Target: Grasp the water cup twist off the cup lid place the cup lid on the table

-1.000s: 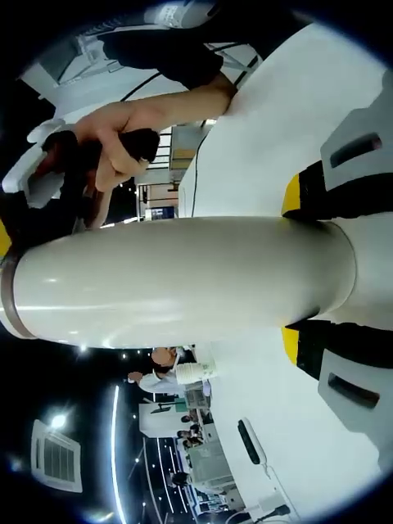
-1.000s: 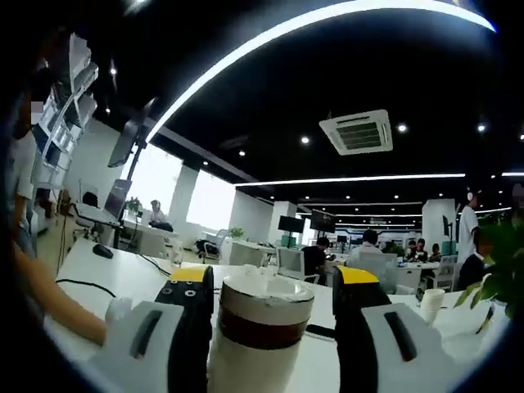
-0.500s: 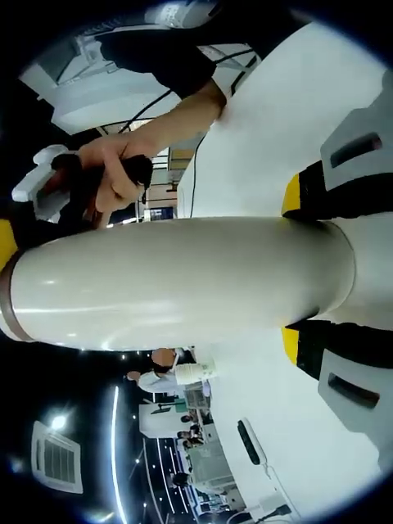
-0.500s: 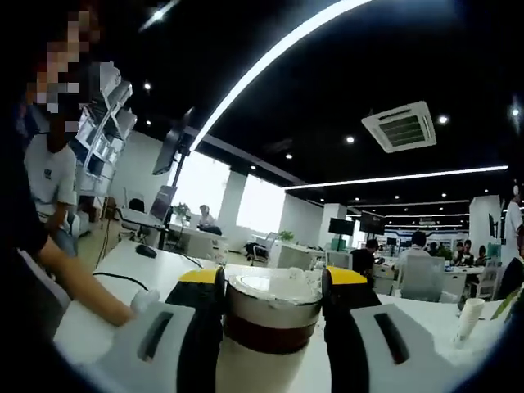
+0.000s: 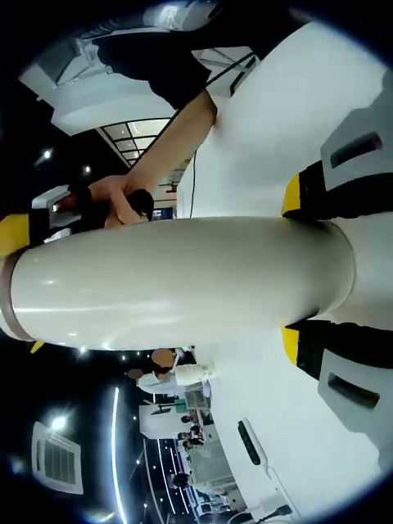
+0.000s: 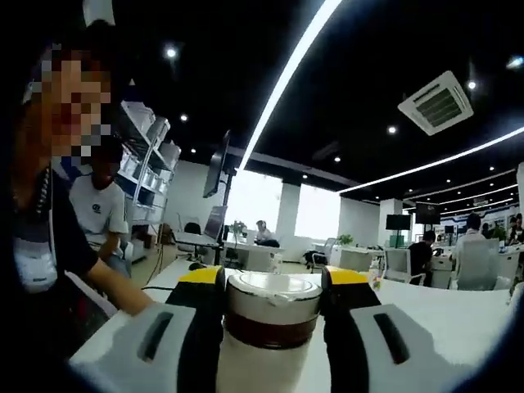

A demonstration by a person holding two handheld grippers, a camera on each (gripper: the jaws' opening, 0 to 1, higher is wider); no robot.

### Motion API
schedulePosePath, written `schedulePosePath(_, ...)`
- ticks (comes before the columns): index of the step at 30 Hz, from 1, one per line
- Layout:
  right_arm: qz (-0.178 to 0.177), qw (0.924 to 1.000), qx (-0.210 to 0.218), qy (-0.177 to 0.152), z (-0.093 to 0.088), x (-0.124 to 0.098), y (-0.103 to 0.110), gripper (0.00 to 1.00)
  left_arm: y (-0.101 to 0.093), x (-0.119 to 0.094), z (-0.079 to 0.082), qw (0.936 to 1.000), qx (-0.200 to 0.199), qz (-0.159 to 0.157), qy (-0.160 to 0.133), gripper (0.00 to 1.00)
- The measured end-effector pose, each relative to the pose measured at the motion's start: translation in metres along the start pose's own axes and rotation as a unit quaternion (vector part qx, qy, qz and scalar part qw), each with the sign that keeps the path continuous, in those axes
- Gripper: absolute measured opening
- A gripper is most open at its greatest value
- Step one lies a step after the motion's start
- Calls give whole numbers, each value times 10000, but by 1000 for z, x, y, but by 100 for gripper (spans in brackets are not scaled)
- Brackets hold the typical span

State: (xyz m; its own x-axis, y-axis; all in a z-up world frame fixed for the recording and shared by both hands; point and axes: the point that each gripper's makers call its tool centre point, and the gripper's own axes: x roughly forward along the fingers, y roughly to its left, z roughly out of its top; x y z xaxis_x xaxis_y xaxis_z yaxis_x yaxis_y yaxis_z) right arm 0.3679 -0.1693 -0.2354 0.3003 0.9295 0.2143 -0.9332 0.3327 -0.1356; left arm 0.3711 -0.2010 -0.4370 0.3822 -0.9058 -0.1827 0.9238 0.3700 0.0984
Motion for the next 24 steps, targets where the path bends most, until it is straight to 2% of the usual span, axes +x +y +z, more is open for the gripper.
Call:
schedulePosePath(1, -172, 9998, 31, 46, -1, -3, -1, 50, 0, 0, 0, 10000, 2, -1, 1, 50)
schedulePosePath(2, -490, 9988, -11, 15, -1, -6, -4, 54, 4, -1, -1, 10000, 0, -1, 1, 50)
schedulePosePath(3, -664, 9977, -142, 48, -2, -8, -1, 60, 5, -1, -1, 10000, 4, 0, 3, 50)
schedulePosePath(5, -969, 9902, -895, 460, -9, -11, 4, 66, 6, -2, -1, 10000, 6, -2, 7, 50)
schedulePosePath(6, -1079, 9867, -1118, 474, -8, -11, 6, 67, 6, -2, -1, 10000, 14, -2, 11, 50)
schedulePosePath(7, -1355, 9809, -1334, 415, -3, -12, 9, 66, 6, -2, -2, 10000, 16, 0, 13, 50)
schedulePosePath(10, -1961, 9757, -974, 122, 6, -11, 10, 63, 5, -1, -2, 10000, 27, 8, 24, 50)
schedulePosePath(13, -2432, 9647, -968, 276, 5, -10, 3, 58, 4, -1, -2, 10000, 43, 17, 36, 50)
schedulePosePath(16, -2585, 9587, -1109, 413, 3, -8, -3, 55, 2, -1, -3, 10000, 53, 25, 50, 50)
schedulePosePath(18, -2667, 9562, -1098, 508, 1, -10, -10, 49, 0, 0, -3, 10000, 65, 34, 59, 50)
schedulePosePath(20, -2635, 9596, -857, 484, 0, -10, -12, 49, -1, 0, -3, 9999, 74, 38, 68, 50)
schedulePosePath(24, -2437, 9651, -865, 423, 0, -8, -12, 48, -2, 0, -3, 9999, 64, 45, 80, 50)
